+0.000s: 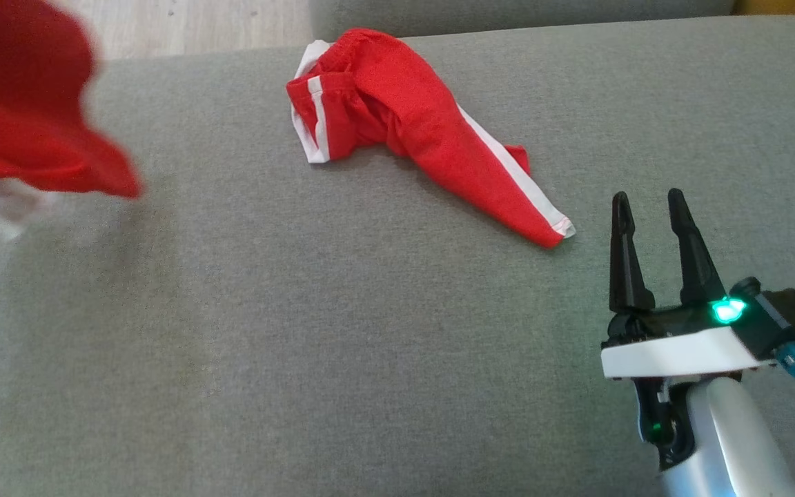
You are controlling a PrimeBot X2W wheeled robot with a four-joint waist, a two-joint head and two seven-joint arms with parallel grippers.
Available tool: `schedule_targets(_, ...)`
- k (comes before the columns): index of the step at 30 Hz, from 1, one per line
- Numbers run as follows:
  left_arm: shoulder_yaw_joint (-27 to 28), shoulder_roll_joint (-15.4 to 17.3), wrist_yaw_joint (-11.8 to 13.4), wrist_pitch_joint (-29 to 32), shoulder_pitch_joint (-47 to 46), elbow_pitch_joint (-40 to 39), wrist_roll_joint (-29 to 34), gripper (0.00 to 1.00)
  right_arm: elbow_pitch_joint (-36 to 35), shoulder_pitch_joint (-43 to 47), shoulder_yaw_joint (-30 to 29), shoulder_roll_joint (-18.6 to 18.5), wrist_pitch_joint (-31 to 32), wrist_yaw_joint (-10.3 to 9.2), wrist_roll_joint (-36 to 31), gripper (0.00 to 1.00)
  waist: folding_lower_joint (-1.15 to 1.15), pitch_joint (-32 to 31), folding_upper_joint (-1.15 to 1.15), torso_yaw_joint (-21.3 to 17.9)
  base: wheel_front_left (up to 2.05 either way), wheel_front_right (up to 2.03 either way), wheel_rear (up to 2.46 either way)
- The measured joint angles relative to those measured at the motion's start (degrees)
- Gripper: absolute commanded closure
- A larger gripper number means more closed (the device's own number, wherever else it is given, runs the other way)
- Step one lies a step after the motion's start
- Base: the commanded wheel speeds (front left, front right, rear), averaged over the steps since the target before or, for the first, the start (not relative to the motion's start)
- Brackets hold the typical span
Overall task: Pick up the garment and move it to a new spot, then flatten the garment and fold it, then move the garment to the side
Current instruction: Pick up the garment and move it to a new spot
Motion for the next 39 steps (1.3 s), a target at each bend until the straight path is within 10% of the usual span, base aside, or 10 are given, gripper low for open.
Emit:
schedule_targets(17, -4.43, -0.82, -2.8, 3.79, 12.78, 4.2, -1.51, 1.0, 0.0, 0.57, 0.09, 0.0, 0.0, 0.01, -0.68, 0.0, 0.0, 1.89, 0.0, 1.84, 0.0, 0.0, 0.0)
schedule_targets(29, -12.22, -7.82, -4.65, 13.99, 23.23, 14.57, -3.16, 1.0, 0.01, 0.08, 0.53, 0.0, 0.0, 0.0, -2.09, 0.0, 0.0, 3.54, 0.0, -0.28, 0.0, 0.0, 0.0)
schedule_targets(31, -13.52, -8.71, -3.18, 16.84, 24.12, 15.84, -2.88, 0.0, 0.01, 0.07, 0.57, 0.0, 0.0, 0.01, -2.1, 0.0, 0.0, 3.6, 0.0, -0.59, 0.0, 0.0, 0.0)
schedule_targets(39, -12.93, -10.16, 1.91, 5.73, 24.3, 9.91, -0.44, 0.0, 0.09, 0.12, 0.24, -0.01, 0.0, 0.0, -2.11, 0.0, 0.01, 2.73, 0.0, -0.38, 0.0, 0.0, 0.0)
